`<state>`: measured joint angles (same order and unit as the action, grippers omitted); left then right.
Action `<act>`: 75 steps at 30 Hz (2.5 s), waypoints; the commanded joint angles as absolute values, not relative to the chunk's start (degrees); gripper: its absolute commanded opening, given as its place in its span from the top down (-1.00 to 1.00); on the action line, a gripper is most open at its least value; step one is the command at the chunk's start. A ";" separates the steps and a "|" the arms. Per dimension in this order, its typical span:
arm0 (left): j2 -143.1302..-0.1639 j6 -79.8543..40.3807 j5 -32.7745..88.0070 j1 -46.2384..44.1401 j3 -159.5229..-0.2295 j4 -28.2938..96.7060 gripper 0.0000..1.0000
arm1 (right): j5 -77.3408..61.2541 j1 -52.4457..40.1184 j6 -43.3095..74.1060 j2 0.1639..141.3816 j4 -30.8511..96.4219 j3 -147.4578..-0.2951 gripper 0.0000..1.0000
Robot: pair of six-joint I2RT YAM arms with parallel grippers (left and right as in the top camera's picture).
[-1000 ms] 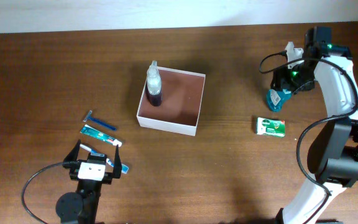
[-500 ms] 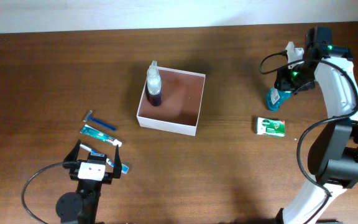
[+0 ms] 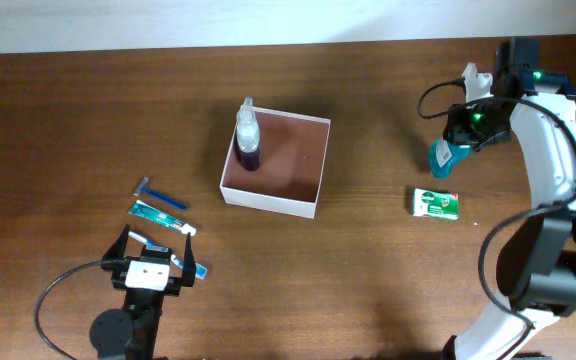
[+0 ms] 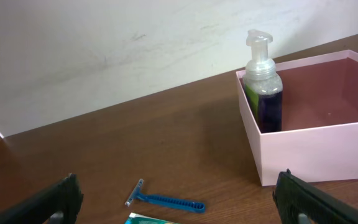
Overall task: Pack container
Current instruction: 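Carry the mouthwash bottle with the right gripper over the box, then lower the mouthwash beside the soap bottle and open the right gripper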
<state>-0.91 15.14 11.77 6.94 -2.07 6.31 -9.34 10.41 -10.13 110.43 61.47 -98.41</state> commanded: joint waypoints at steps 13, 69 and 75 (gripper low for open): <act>-0.99 14.17 11.57 7.31 -1.76 6.28 -0.99 | -9.63 -2.72 -0.34 98.61 58.98 -104.62 0.29; -0.99 14.17 11.57 7.31 -1.76 6.28 -0.99 | 11.20 -32.73 31.99 119.42 33.54 -104.53 0.30; -0.99 14.17 11.55 7.31 -1.76 6.28 -0.99 | 11.11 -32.73 31.97 120.51 32.58 -104.53 0.28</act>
